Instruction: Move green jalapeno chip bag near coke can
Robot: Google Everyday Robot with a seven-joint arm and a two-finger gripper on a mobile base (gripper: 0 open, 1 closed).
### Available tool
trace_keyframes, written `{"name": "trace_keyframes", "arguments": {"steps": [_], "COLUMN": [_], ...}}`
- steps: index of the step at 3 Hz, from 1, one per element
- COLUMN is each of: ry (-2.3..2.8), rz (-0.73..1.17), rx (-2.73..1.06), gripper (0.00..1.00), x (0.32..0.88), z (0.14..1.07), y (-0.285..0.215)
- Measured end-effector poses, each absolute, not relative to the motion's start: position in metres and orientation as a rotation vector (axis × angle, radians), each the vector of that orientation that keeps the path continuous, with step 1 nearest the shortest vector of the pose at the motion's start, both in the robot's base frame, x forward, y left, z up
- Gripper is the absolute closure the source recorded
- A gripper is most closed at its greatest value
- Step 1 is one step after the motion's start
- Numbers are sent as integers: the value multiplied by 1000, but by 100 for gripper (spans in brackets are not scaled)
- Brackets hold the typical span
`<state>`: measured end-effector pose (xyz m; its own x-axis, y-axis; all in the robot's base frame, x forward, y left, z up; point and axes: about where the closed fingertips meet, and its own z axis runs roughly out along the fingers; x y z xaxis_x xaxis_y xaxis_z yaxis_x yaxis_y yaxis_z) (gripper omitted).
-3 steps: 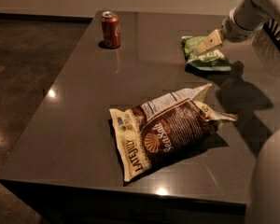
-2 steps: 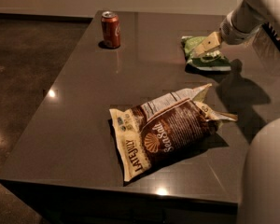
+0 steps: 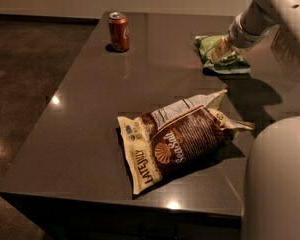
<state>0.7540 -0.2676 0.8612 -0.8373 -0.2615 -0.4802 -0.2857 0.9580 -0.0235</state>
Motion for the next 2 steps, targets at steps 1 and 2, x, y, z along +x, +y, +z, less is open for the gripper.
{"name": "trace_keyframes", "arguments": {"steps": [1,2], "ry": [2608,2575], "rz": [89,123], "rx": [-438,-549], "gripper": [64,88], "x": [754,750], "z": [865,879], "y": [-249,-211]}}
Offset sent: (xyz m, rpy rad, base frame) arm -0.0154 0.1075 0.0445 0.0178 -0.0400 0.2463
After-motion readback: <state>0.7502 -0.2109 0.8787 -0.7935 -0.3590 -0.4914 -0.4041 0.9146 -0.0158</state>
